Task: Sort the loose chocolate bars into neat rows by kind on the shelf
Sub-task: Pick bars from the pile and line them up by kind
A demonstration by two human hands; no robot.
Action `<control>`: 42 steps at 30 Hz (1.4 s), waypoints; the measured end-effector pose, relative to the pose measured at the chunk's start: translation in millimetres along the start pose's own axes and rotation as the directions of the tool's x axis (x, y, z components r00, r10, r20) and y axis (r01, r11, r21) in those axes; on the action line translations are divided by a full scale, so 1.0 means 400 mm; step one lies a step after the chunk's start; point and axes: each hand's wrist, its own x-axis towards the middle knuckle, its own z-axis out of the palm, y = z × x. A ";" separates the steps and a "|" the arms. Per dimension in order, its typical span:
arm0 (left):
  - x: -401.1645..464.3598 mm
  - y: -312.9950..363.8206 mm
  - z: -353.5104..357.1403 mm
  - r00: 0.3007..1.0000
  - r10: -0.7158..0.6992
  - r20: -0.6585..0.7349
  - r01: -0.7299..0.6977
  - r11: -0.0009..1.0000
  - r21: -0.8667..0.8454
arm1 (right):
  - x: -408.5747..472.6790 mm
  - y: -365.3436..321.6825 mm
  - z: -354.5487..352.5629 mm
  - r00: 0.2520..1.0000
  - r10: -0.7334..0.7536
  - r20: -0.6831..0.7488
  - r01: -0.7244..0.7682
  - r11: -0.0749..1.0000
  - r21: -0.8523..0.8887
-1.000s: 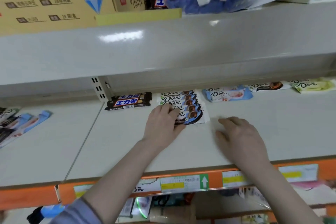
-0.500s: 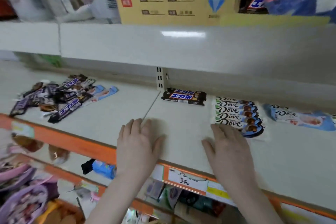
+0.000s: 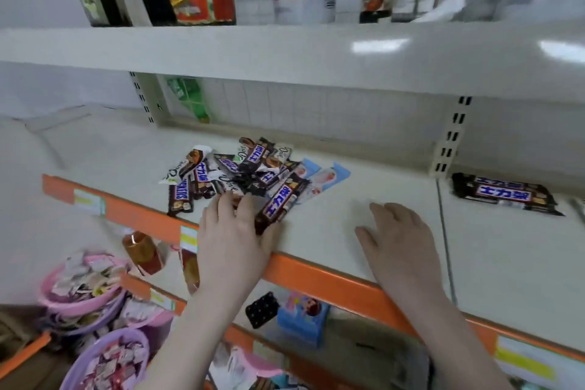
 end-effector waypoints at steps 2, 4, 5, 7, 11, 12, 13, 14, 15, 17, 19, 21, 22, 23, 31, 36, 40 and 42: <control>0.045 -0.091 0.009 1.000 -0.002 0.017 0.002 1.000 0.013 | 0.029 -0.084 0.033 1.000 0.031 0.000 -0.031 0.999 0.007; 0.091 -0.160 0.021 0.999 0.005 0.039 -0.006 1.000 0.028 | 0.047 -0.150 0.061 0.999 0.047 0.011 -0.047 0.999 0.008; 0.113 -0.184 0.026 0.998 0.012 0.057 -0.014 0.999 0.038 | 0.054 -0.177 0.073 0.998 0.055 0.019 -0.055 0.998 0.005; 0.155 -0.220 0.041 0.994 0.012 0.108 -0.016 0.999 0.038 | 0.069 -0.214 0.100 0.997 0.076 0.033 -0.076 0.997 0.005; 0.216 -0.247 0.065 0.981 -0.058 0.185 0.053 0.998 0.031 | 0.098 -0.264 0.144 0.995 0.101 -0.011 -0.101 0.995 -0.002; 0.225 -0.251 0.077 0.967 -0.087 0.240 0.075 0.996 0.058 | 0.105 -0.277 0.153 0.994 0.112 -0.008 -0.112 0.993 -0.023; 0.232 -0.252 0.086 0.956 -0.095 0.277 0.080 0.995 0.067 | 0.111 -0.290 0.160 0.992 0.128 0.005 -0.127 0.991 -0.051; 0.236 -0.253 0.093 0.949 -0.098 0.300 0.081 0.994 0.070 | 0.117 -0.302 0.167 0.990 0.143 0.019 -0.141 0.987 -0.078; 0.240 -0.253 0.098 0.944 -0.099 0.315 0.080 0.994 0.073 | 0.121 -0.313 0.173 0.987 0.158 0.029 -0.154 0.983 -0.100; 0.248 -0.254 0.106 0.941 -0.108 0.320 0.087 0.993 0.079 | 0.129 -0.332 0.182 0.982 0.183 0.035 -0.177 0.975 -0.134; 0.255 -0.250 0.103 0.937 -0.121 0.328 0.093 0.991 0.098 | 0.137 -0.343 0.187 0.978 0.206 0.039 -0.198 0.969 -0.148; 0.252 -0.237 0.099 0.937 -0.116 0.331 0.088 0.991 0.100 | 0.147 -0.345 0.190 0.972 0.228 0.048 -0.220 0.966 -0.132; 0.250 -0.229 0.097 0.935 -0.112 0.335 0.087 0.992 0.088 | 0.152 -0.344 0.190 0.969 0.241 0.056 -0.234 0.966 -0.112; 0.247 -0.223 0.097 0.932 -0.112 0.344 0.091 0.993 0.075 | 0.156 -0.344 0.188 0.965 0.254 0.067 -0.248 0.965 -0.084; 0.241 -0.191 0.082 0.925 -0.123 0.359 0.158 0.985 -0.071 | 0.200 -0.297 0.176 0.923 0.348 0.167 -0.375 0.911 0.174; 0.242 -0.176 0.072 0.923 -0.136 0.359 0.189 0.975 -0.114 | 0.246 -0.252 0.181 0.890 0.389 0.237 -0.441 0.867 0.231; 0.236 -0.160 0.072 0.933 -0.147 0.329 0.278 0.875 -0.396 | 0.289 -0.232 0.197 0.863 0.461 0.206 -0.505 0.808 0.305; 0.234 -0.158 0.069 0.933 -0.179 0.312 0.326 0.788 -0.522 | 0.309 -0.231 0.200 0.856 0.483 0.184 -0.516 0.792 0.325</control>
